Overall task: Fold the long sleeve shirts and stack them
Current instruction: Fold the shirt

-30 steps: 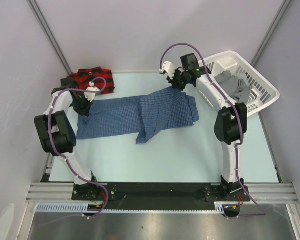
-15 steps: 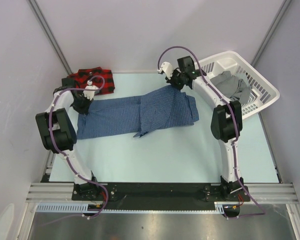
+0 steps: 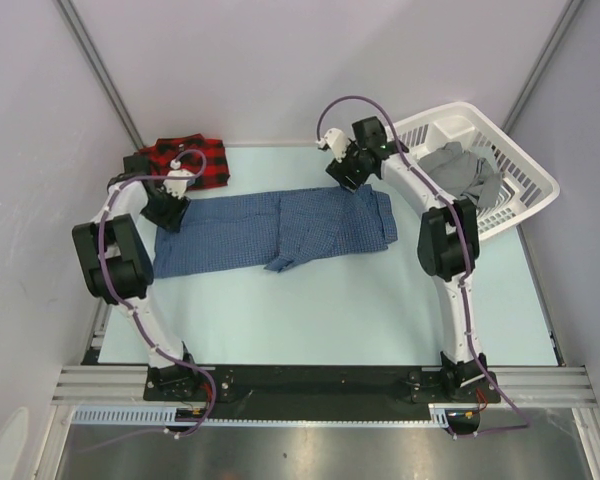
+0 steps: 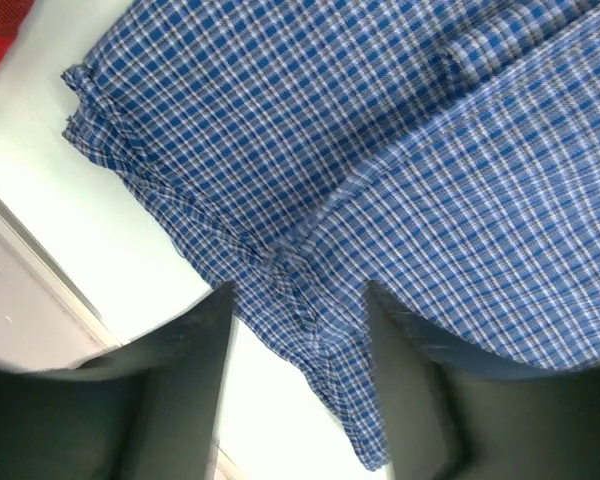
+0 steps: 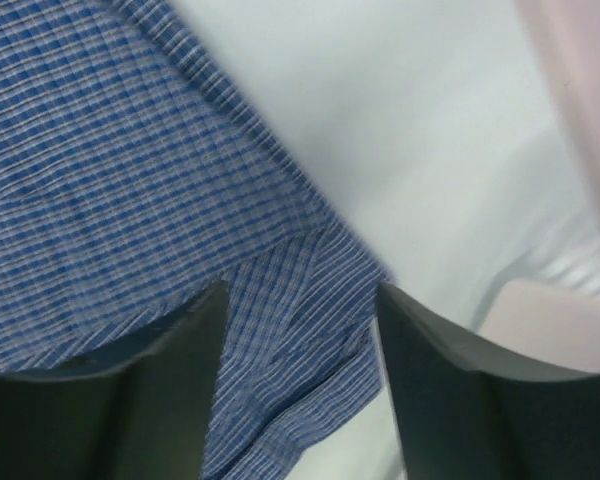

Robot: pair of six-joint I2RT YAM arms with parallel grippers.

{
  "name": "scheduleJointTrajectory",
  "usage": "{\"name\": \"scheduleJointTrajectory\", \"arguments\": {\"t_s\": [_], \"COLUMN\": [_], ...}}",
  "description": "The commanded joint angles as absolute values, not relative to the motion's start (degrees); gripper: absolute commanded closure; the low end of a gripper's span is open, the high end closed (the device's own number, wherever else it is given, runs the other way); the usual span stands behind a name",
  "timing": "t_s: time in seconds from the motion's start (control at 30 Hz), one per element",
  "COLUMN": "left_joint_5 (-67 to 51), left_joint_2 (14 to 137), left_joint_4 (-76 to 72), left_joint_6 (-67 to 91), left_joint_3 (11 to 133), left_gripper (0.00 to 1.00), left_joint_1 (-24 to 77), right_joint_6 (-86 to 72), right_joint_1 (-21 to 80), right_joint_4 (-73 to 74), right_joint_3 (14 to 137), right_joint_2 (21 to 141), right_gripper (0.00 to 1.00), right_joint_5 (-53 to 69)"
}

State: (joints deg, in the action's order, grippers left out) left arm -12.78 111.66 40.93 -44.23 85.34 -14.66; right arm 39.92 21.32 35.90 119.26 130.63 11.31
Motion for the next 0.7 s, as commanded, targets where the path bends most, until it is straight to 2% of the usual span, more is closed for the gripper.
{"name": "scheduleJointTrajectory", "arguments": {"t_s": [0.0, 0.03, 0.1, 0.27, 0.47, 0.67], "left_joint_5": [-19.4, -20.7, -22.8, -25.0, -20.2, -15.7], "left_joint_2": [103.5, 102.3, 99.2, 95.5, 96.0, 100.1], "left_joint_4": [42.7, 44.3, 46.2, 52.0, 47.7, 46.3], "left_joint_6": [-42.3, -42.4, -44.5, -52.1, -55.4, -57.8], "left_joint_3": [83.1, 82.4, 79.9, 72.3, 65.7, 64.5], "left_gripper": [0.33, 0.28, 0.25, 0.23, 0.20, 0.20], "left_joint_1": [-16.6, -17.0, -17.5, -17.4, -16.3, -15.3], "right_joint_6": [33.2, 31.8, 31.6, 38.0, 42.6, 44.3], "right_joint_1": [17.8, 17.1, 15.4, 14.4, 16.2, 17.2], "right_joint_4": [47.7, 49.3, 51.6, 49.5, 41.2, 38.2], "right_joint_3": [120.9, 118.4, 113.7, 96.1, 86.5, 85.4], "right_joint_2": [121.9, 118.8, 115.7, 108.2, 109.5, 115.3], "right_gripper": [0.30, 0.29, 0.30, 0.44, 0.48, 0.48], "right_joint_5": [17.7, 19.6, 23.4, 25.0, 22.3, 19.5]}}
